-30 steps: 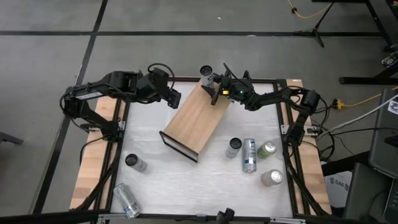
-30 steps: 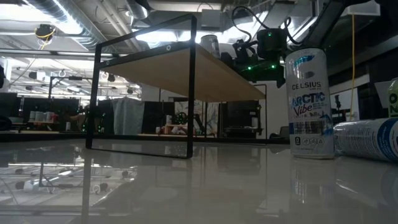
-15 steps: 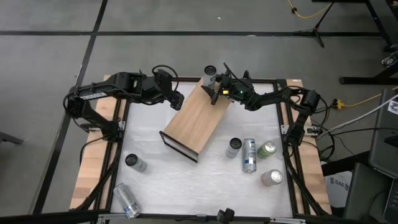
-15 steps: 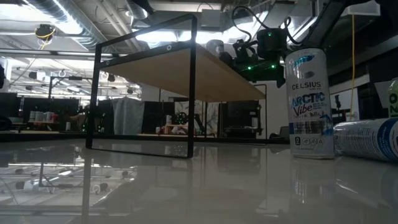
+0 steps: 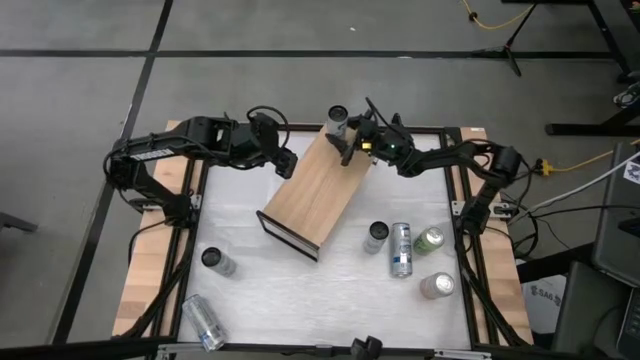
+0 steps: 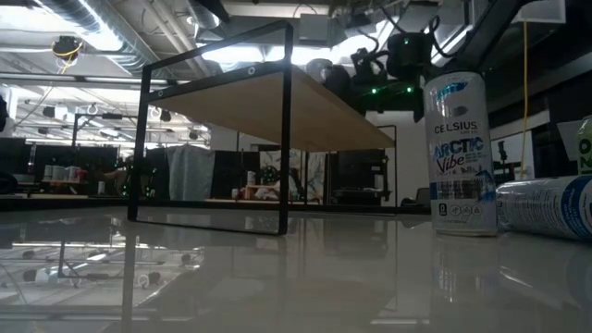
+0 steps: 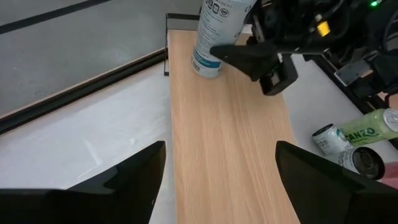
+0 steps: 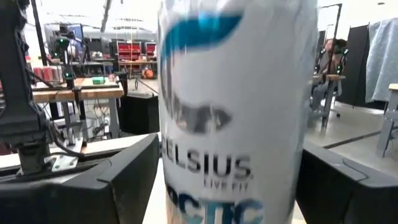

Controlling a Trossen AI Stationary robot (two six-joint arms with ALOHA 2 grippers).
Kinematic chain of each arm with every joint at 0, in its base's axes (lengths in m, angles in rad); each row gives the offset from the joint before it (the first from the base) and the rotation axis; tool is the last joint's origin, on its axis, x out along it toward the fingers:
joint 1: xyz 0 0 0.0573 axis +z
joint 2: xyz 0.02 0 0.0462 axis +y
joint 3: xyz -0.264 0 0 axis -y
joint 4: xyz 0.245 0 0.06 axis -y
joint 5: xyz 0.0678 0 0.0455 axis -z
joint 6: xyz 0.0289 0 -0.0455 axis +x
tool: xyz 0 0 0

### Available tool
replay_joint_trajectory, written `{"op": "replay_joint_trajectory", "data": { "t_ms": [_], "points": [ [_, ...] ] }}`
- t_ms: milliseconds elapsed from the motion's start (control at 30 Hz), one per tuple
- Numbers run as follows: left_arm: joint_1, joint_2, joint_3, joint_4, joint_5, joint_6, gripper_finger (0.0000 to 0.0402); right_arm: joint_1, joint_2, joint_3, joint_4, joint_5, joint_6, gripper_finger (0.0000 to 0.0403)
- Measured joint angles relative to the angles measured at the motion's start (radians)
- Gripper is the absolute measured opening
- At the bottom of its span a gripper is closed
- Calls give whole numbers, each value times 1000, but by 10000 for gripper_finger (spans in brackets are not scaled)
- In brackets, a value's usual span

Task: Place canned beverage on shelf
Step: Put the white soda can on the shelf

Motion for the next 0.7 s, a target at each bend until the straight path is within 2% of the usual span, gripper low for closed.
{"op": "replay_joint_trajectory", "data": {
  "t_ms": [300,700],
  "points": [
    [0,0,0,0,2,0,296,0,-50,5,-2,0,-1,315],
    [0,0,0,0,11,0,296,0,-62,125,3,0,-4,315]
  ]
}}
